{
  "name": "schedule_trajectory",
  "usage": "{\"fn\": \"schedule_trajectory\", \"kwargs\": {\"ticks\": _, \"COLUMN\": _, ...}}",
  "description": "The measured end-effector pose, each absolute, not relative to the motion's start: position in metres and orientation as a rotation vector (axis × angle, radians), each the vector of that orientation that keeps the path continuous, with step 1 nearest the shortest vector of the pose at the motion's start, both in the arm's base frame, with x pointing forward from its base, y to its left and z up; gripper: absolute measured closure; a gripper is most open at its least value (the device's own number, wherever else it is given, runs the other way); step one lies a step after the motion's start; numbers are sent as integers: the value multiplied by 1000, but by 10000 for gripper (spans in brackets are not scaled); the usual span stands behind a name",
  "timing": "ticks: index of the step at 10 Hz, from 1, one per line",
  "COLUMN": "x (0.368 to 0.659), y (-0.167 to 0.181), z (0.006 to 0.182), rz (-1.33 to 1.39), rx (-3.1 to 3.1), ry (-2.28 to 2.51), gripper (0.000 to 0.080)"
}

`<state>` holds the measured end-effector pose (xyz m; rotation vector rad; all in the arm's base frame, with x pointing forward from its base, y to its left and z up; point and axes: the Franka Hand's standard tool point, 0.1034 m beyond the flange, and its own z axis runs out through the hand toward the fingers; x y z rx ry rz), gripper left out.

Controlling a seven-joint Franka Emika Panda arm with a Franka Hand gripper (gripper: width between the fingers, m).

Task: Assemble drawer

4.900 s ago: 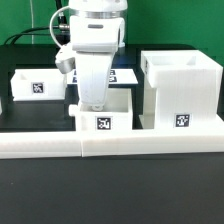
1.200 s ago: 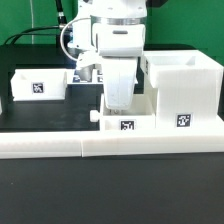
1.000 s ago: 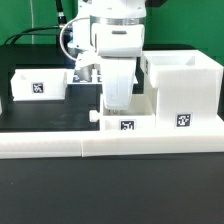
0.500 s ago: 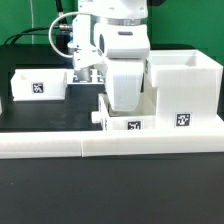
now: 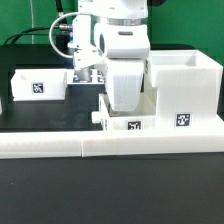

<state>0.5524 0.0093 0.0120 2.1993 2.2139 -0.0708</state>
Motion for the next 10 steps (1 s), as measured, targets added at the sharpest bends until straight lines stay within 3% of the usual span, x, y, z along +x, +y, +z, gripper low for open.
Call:
{"fn": "schedule_trajectory", "kwargs": {"ticks": 8, "x": 550, "y": 15, "z": 9, "rz": -61, "rx": 2258, "ry": 2149, "gripper": 757}}
{"fn": "schedule_trajectory", "kwargs": {"ticks": 9, "x": 550, "y": 15, "z": 9, "rz": -61, "rx": 2258, "ry": 2149, "gripper": 678}}
{"fn": "schedule_trajectory", "kwargs": {"ticks": 10, "x": 550, "y": 15, "z": 10, "rz": -64, "rx": 2258, "ry": 2150, "gripper": 678}}
